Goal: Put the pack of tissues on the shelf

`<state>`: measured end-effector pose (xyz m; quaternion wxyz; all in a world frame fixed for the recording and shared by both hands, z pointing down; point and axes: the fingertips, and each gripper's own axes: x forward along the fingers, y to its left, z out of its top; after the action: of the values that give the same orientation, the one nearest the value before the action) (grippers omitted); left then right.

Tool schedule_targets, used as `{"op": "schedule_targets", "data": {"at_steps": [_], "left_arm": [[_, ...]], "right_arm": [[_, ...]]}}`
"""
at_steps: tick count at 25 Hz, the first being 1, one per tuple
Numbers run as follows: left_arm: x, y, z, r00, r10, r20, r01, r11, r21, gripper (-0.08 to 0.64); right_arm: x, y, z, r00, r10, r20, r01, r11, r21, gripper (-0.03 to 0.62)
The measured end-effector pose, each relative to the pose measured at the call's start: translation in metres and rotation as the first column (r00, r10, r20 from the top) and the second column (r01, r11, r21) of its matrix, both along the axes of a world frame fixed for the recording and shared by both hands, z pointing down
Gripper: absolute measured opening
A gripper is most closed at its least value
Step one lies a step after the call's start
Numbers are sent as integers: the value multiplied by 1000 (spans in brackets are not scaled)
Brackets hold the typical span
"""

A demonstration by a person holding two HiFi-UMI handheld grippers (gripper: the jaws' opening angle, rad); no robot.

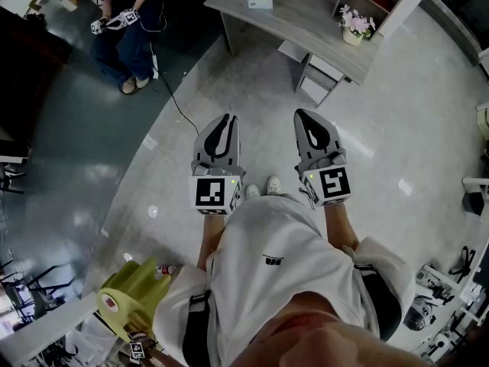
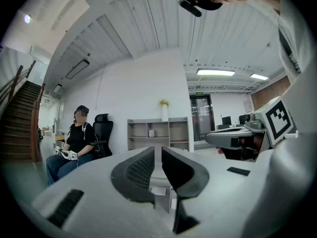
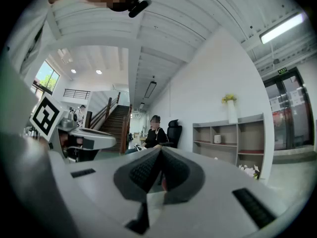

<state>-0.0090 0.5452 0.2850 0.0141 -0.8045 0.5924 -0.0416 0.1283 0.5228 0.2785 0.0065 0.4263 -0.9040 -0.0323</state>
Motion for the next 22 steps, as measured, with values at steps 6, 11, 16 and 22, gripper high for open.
{"op": "schedule_targets", "data": {"at_steps": [6,11,16,22], "left_arm": [[6,-7,-2,1000,-14,6,13,1000,3,29],[10,-9,-2,999,-33,6,33,999,7,29],[14,-19,0,999,-39,12,39,999,4,29],[14,-38,4,999,-34,9,34,999,-1,30]], "right_arm": [[3,-5,0,1000,-12,21,12,1000,-2,25],[6,-7,3,999,-41,17,41,999,0,25],[8,-17,1,999,-48,11,48,999,4,25],[2,-37,4,998,-63,-8,63,998,5,25]]}}
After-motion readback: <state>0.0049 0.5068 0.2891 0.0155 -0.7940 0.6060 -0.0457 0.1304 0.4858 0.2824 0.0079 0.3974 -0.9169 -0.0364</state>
